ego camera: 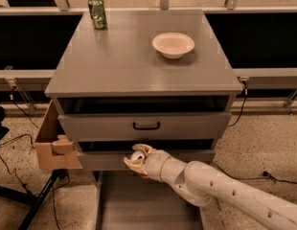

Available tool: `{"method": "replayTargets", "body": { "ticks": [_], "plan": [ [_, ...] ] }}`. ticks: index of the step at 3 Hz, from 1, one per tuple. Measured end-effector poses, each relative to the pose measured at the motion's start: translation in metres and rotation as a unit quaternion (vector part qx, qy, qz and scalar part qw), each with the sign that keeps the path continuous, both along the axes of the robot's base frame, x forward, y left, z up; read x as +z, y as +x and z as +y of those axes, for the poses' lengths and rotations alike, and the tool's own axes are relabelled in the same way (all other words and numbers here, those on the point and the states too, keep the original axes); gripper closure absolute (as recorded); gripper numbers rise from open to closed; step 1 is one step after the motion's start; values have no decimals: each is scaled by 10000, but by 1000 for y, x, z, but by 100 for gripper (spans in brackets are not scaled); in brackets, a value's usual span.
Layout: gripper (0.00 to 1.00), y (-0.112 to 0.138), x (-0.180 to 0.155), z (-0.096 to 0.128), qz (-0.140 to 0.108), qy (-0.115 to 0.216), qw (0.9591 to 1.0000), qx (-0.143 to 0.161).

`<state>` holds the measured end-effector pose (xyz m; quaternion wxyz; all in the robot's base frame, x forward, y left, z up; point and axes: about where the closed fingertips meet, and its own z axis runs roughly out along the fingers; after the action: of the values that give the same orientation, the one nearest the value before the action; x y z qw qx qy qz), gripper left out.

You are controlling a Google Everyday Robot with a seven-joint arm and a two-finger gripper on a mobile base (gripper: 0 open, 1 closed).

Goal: Pick coke can from bottom drawer and place on counter

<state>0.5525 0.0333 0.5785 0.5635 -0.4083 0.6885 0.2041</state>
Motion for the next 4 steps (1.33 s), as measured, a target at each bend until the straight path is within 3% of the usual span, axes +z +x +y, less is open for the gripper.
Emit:
{"method": "replayTargets", "body": {
  "ticks": [1, 2, 3, 4],
  "plan": [
    [100, 1, 1, 8, 10, -76, 9998, 189],
    [100, 1, 38, 21, -67, 146, 9981, 602],
    [100, -32, 84, 52, 57, 427, 9915, 1226],
    [100, -91, 131, 87, 370, 308, 9897, 1349]
  ]
}}
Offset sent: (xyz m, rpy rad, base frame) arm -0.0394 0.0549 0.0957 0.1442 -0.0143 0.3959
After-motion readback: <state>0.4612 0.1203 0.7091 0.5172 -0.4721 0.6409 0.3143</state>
